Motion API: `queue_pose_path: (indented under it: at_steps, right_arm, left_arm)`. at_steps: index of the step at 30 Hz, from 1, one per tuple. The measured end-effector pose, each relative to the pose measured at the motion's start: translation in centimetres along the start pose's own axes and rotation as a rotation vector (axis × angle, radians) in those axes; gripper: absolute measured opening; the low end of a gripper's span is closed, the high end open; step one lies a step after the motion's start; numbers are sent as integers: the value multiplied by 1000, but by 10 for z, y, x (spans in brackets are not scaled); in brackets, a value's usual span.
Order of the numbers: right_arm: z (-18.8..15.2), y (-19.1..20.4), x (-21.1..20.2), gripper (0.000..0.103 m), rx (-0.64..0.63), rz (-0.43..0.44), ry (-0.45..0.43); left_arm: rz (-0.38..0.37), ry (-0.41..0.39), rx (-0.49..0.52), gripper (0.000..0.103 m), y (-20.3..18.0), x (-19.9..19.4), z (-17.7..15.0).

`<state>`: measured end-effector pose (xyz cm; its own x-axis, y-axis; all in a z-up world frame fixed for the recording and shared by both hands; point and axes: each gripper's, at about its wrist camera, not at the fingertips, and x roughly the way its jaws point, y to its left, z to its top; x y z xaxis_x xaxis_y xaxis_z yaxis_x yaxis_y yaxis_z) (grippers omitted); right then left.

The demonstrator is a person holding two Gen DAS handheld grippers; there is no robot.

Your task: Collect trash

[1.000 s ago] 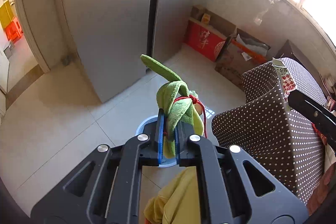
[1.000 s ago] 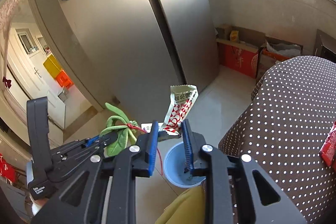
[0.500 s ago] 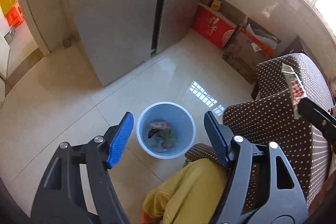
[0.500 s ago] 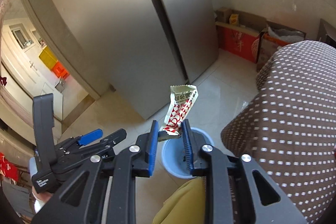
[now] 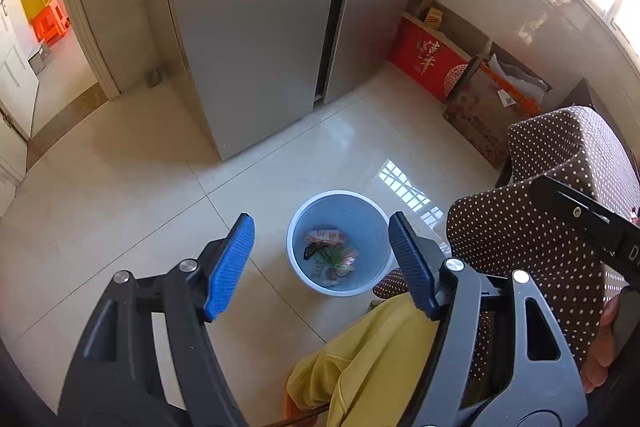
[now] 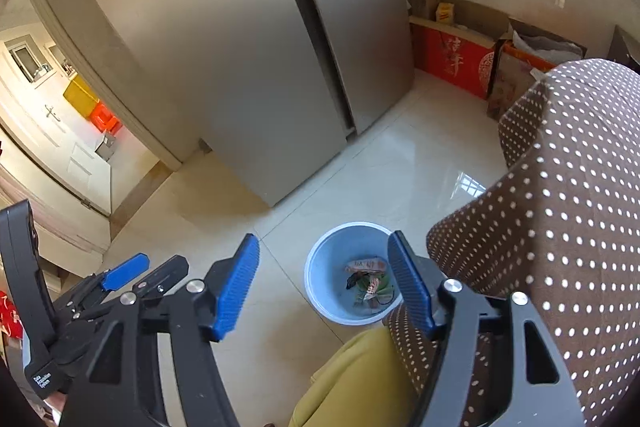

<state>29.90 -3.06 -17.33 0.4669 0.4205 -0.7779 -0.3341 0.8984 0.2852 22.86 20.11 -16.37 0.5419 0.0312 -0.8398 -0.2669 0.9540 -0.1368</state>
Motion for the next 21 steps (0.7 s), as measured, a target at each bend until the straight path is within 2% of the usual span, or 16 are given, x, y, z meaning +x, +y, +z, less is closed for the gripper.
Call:
queue_pose_path:
  at_steps: [11,21]
  right_arm:
    - [-11,-22,-32,66,39,-6,-35]
    - [-24,-62,-89,68,96,-20,-141]
  left_arm:
    - [-43,-4,40,69,-27,-9,-7]
    - [-88,-55,120,69,-78,-41,-13]
